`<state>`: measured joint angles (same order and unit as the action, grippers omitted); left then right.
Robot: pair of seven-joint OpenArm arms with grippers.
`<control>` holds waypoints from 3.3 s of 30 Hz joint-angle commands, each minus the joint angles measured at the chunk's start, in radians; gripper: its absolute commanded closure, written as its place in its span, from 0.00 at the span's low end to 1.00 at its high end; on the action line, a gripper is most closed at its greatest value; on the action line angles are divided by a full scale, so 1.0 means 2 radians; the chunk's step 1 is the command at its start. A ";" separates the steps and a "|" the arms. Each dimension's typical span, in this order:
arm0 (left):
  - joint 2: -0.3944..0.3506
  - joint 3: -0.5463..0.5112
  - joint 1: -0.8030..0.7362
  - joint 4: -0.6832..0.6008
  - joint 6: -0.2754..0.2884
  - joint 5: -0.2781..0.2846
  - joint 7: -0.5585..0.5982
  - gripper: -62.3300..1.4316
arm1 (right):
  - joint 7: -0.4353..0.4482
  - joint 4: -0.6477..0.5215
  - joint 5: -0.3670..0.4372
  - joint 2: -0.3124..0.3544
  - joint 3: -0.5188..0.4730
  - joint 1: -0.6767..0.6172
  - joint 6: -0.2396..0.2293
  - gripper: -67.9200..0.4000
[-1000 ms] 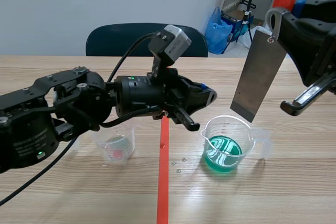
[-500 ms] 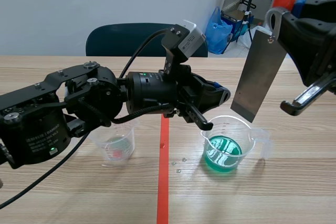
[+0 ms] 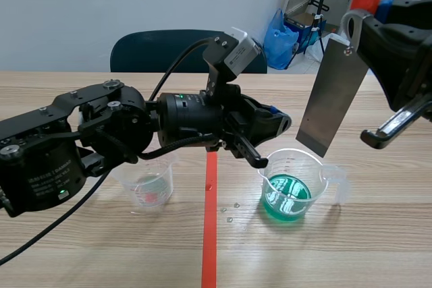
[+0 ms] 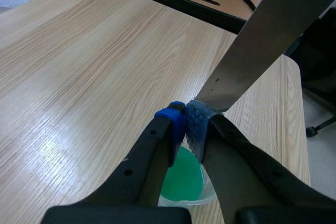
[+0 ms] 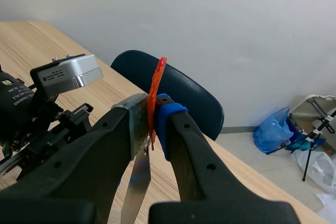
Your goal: Do the redox reaction experiment
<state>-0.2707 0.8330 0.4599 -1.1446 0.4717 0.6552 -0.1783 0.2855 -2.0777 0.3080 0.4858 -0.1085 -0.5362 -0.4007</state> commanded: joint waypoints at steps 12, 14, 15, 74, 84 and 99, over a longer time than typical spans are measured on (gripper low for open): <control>-0.212 -0.140 -0.128 -0.076 0.020 0.026 0.080 0.94 | 0.008 -0.012 0.009 0.005 -0.003 0.000 0.003 0.98; -0.253 -0.187 -0.184 -0.097 0.020 0.026 0.113 0.94 | 0.008 -0.012 0.009 0.005 -0.003 0.000 0.003 0.98; -0.272 -0.212 -0.215 -0.106 0.020 0.026 0.129 0.94 | 0.008 -0.012 0.009 0.005 -0.003 0.000 0.003 0.98; -0.137 -0.631 -0.888 -0.108 -0.022 -0.217 0.592 0.00 | 0.008 -0.012 0.009 0.005 -0.003 0.000 0.003 0.97; -0.137 -0.631 -0.888 -0.108 -0.022 -0.217 0.592 0.00 | 0.008 -0.012 0.009 0.005 -0.003 0.000 0.003 0.98; -0.137 -0.631 -0.888 -0.108 -0.022 -0.217 0.592 0.00 | 0.008 -0.012 0.009 0.005 -0.003 0.000 0.003 0.98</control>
<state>-0.5510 -0.4259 -1.3155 -1.3525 0.4229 0.2115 0.9890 0.2859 -2.0777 0.3080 0.4881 -0.1085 -0.5362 -0.4007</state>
